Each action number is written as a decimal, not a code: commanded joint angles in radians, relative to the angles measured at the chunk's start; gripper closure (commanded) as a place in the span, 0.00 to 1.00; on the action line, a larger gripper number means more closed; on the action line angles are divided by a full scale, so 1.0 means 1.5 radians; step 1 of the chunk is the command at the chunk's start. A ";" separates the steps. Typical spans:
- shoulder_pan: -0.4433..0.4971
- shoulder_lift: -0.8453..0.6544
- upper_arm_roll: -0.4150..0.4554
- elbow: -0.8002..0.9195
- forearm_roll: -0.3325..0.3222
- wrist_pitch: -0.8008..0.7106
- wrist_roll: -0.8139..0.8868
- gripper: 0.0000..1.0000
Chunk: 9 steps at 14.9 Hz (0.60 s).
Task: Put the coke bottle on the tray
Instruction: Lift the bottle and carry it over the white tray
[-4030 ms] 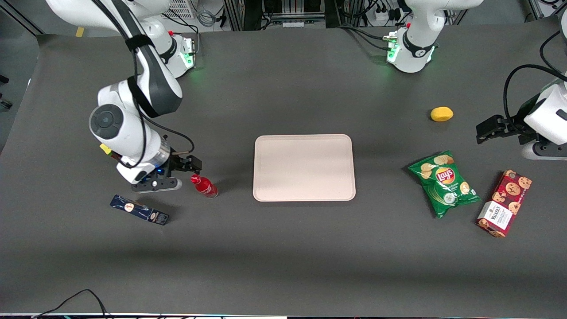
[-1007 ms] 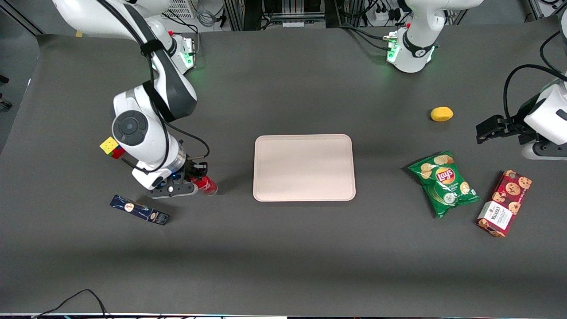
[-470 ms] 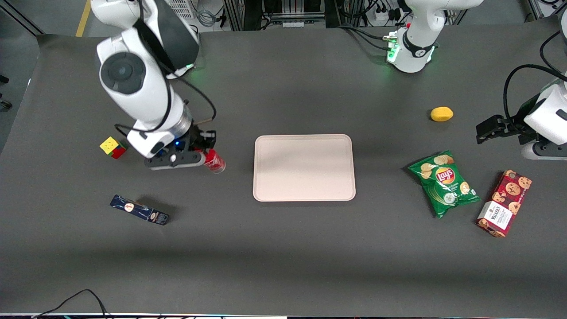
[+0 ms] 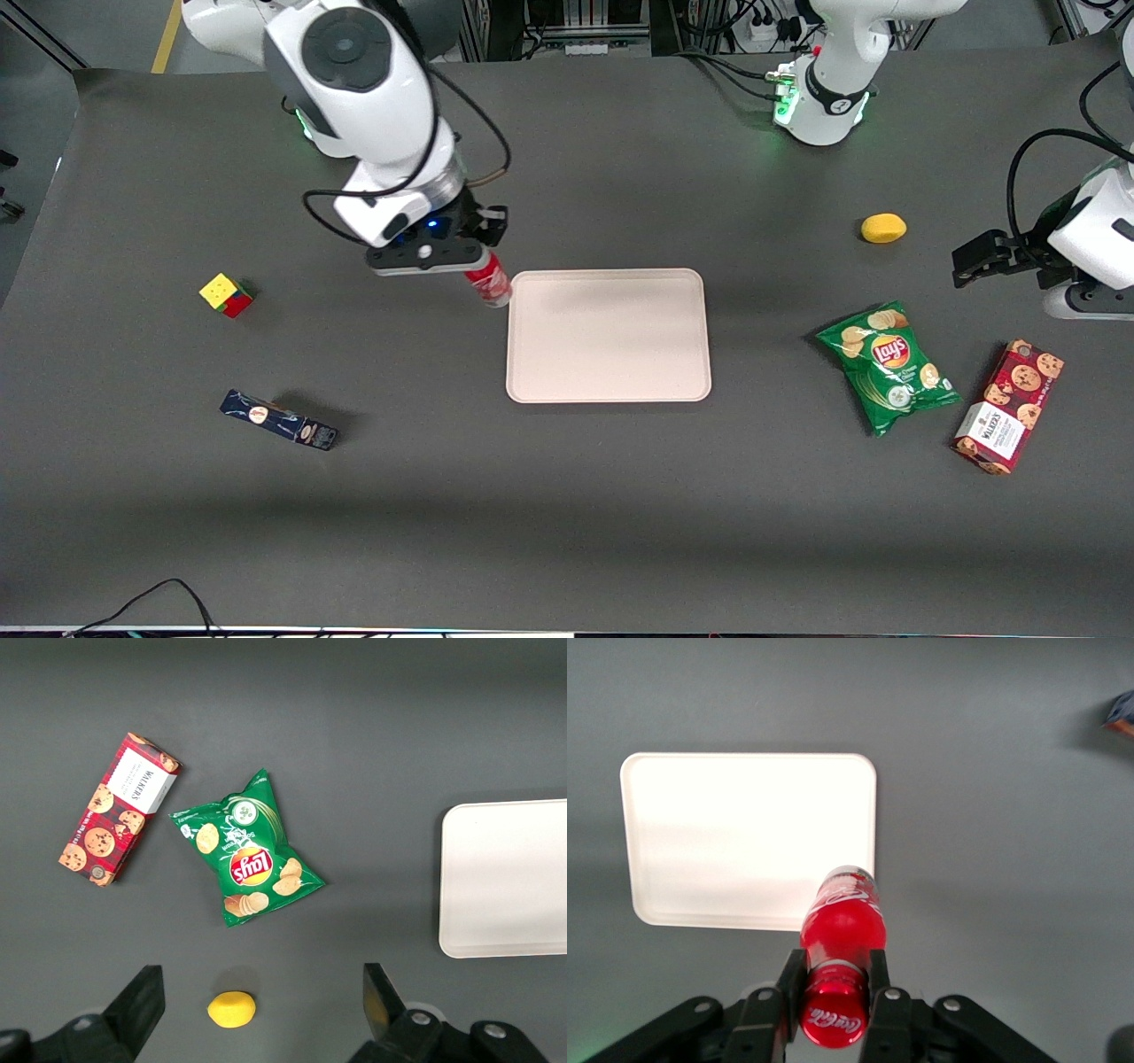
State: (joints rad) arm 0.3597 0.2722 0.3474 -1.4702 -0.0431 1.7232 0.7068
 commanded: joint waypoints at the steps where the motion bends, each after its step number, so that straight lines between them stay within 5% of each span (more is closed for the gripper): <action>1: 0.036 0.083 0.020 0.061 -0.015 -0.011 0.066 1.00; 9: 0.059 0.210 0.041 0.056 -0.111 0.097 0.144 1.00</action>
State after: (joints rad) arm 0.4372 0.5287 0.3953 -1.4404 -0.1638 1.8504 0.8845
